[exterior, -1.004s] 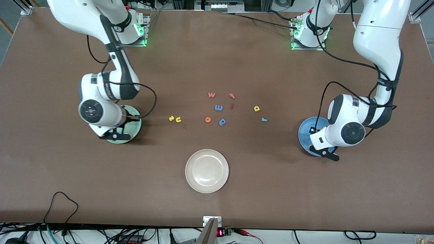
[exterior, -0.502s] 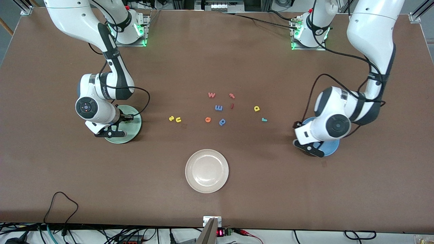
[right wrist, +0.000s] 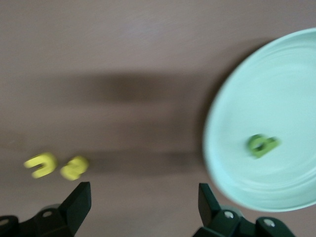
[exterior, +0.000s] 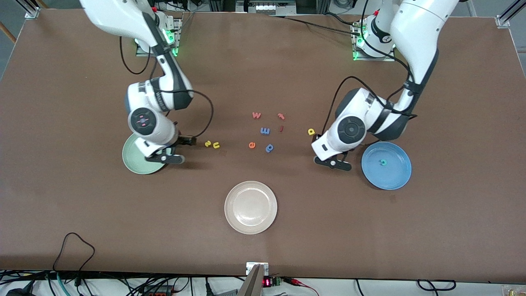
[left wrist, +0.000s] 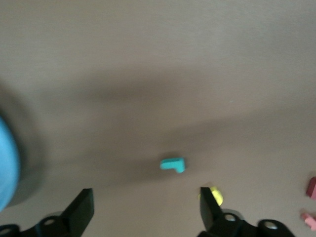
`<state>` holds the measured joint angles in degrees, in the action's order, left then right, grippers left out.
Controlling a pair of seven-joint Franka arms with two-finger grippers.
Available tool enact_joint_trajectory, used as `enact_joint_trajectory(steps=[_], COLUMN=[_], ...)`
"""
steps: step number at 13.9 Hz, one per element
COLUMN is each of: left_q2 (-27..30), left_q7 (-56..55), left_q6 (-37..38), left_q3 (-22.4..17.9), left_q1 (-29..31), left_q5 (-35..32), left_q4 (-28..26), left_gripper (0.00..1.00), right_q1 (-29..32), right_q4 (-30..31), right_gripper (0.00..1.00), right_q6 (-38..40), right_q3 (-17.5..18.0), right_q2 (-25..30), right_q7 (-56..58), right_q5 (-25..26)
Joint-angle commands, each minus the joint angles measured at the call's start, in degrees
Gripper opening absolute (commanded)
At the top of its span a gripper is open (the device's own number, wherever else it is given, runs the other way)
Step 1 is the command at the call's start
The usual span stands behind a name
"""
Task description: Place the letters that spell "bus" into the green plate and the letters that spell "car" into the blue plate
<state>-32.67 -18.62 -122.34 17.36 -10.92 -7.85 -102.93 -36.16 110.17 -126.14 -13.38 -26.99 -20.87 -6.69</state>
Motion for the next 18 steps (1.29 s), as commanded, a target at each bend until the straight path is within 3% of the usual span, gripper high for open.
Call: enact_joint_trajectory(steps=[1,2,6,11,14,18], left_q2=[0.9,0.9,0.0,-1.2,-1.5,-1.0], left_q7=[-0.3,-0.2,-0.1,-0.1,-0.2,0.0], left_q6=[-11.6,-14.3,-16.1,-17.1,-17.2,-16.5], left_q3=[-0.1,-0.1,-0.1,-0.4,-0.4,-0.4], left_q1=[0.6,0.4,-0.5,-1.4,-1.2,-0.8], left_q5=[-1.0,-1.1,-1.4,-1.5,-4.9,-5.4], left_q4=[-8.1,-9.5,-10.4,-10.4,-10.4,-10.0], left_gripper=[0.77,0.72,0.55,0.53,0.49,0.21], right_q1=[-2.2,-2.3,-4.6,-5.3,-5.8,-6.7], right_q4=[-0.1,-0.1,-0.5,-0.7,-0.9,-0.9], right_gripper=[0.83,0.76,0.69,0.69,0.69,0.62], right_q6=[-1.8,-2.5,-3.9,-6.0,-6.8,-6.9], right_q3=[-0.5,-0.4,-0.4,-0.4,-0.4,-0.4], right_q2=[-1.8,-2.1,-4.0,-6.1,-6.8,-7.1], right_q7=[-1.4,-1.4,-1.5,-0.4,1.0,1.5], right_q5=[-1.1,-1.1,-5.6,-5.9,-5.4,-5.4])
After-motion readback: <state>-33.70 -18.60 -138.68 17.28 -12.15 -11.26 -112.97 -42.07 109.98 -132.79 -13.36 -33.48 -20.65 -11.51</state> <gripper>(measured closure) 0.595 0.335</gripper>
